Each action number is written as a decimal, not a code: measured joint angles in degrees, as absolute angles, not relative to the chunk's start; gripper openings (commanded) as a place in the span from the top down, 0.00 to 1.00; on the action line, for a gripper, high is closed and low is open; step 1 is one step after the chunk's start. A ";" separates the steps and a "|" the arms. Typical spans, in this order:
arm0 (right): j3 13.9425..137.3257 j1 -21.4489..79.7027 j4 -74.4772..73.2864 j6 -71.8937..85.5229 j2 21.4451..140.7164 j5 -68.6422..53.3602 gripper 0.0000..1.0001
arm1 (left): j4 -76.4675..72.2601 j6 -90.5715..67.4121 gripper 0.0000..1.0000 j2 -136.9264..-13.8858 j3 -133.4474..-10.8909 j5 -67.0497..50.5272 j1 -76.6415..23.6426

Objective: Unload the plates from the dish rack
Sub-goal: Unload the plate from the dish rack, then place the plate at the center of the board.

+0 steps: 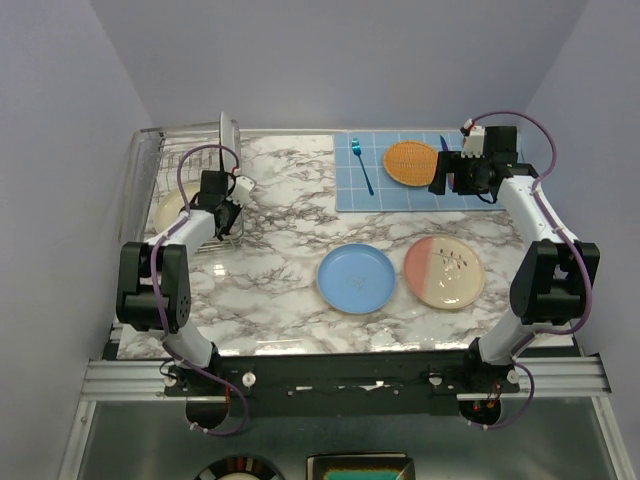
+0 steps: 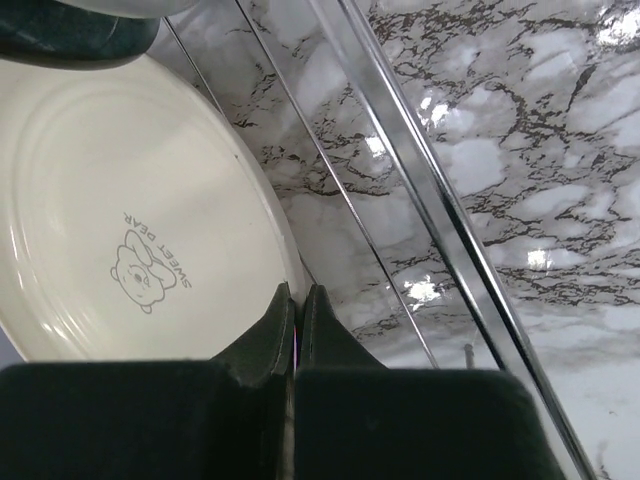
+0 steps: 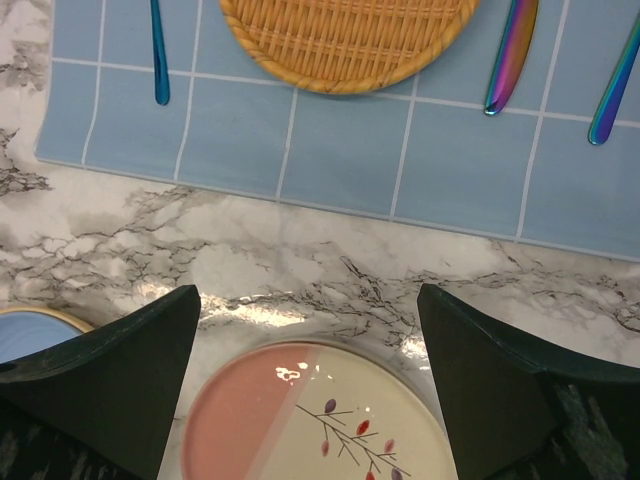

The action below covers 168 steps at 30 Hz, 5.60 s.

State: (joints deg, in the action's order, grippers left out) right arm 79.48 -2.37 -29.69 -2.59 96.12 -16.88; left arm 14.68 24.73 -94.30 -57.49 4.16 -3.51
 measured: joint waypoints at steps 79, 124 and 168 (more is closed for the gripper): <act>79.48 -7.68 -29.63 -2.44 93.89 -8.73 0.02 | 26.41 22.15 1.00 -87.72 -59.99 11.51 -69.91; 79.48 -7.68 -29.65 -2.61 94.72 -10.57 0.02 | 20.43 20.05 1.00 -94.50 -58.83 9.28 -75.88; 79.48 -7.68 -29.67 -2.59 95.00 -12.10 0.02 | 2.63 20.97 0.63 -97.30 -52.90 16.53 -76.27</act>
State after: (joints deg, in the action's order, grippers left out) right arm 79.48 -7.68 -29.67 -2.59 95.00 -12.10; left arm 2.63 20.97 -97.30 -52.90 16.53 -76.27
